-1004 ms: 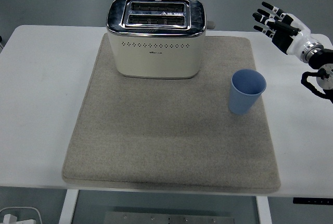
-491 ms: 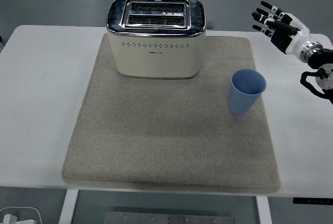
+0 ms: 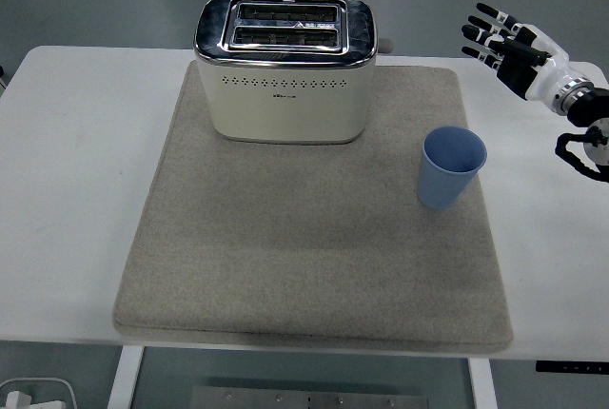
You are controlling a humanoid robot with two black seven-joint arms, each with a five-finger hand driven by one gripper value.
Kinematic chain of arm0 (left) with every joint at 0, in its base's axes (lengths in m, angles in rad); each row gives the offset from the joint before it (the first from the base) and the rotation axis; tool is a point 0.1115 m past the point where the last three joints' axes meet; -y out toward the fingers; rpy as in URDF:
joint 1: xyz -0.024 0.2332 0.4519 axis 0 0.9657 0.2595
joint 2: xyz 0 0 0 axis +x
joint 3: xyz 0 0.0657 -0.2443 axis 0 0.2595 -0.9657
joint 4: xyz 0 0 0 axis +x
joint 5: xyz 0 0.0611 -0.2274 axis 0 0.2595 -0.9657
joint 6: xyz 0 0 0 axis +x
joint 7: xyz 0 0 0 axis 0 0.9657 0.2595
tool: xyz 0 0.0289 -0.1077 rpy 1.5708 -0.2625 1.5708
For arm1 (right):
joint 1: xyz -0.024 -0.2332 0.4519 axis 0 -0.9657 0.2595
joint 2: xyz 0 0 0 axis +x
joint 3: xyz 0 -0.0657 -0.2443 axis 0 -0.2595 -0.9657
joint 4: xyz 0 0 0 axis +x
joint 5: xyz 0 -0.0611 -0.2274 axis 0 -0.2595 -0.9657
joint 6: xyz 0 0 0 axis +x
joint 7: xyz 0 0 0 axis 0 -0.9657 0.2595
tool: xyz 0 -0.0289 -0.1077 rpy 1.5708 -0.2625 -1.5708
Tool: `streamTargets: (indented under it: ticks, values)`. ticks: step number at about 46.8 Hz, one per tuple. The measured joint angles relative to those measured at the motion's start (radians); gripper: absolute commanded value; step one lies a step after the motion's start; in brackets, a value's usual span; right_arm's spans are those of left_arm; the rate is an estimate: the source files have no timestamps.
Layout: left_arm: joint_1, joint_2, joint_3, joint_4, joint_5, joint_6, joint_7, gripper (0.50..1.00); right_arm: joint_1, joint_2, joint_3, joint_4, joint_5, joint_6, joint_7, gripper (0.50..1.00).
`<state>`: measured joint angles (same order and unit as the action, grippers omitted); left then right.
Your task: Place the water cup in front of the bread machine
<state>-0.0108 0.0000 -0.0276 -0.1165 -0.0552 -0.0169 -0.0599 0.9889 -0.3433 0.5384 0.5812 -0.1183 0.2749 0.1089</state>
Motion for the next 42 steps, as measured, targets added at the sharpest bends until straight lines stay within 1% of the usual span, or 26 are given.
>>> streamTargets:
  ticks: [15, 21, 26, 31, 37, 42]
  values:
    - [-0.001, 0.0, 0.0, 0.0, 0.0, 0.0, 0.0, 1.0, -0.001, -0.022, -0.004, -0.001, -0.039, 0.021, 0.01, 0.928]
    - [0.0, 0.0, 0.0, 0.0, 0.0, 0.0, 0.0, 1.0, -0.004, -0.023, -0.004, 0.004, -0.072, 0.062, 0.042, 0.926]
    - [0.0, 0.0, 0.0, 0.0, 0.0, 0.0, 0.0, 1.0, -0.007, -0.041, -0.007, 0.009, -0.085, 0.086, 0.067, 0.928]
    - [0.0, 0.0, 0.0, 0.0, 0.0, 0.0, 0.0, 1.0, -0.009, -0.046, -0.011, 0.01, -0.087, 0.102, 0.072, 0.928]
    - [0.0, 0.0, 0.0, 0.0, 0.0, 0.0, 0.0, 1.0, -0.023, -0.052, -0.011, 0.01, -0.087, 0.134, 0.073, 0.928]
    - [0.0, 0.0, 0.0, 0.0, 0.0, 0.0, 0.0, 1.0, -0.052, -0.088, -0.006, 0.025, -0.089, 0.162, 0.088, 0.926]
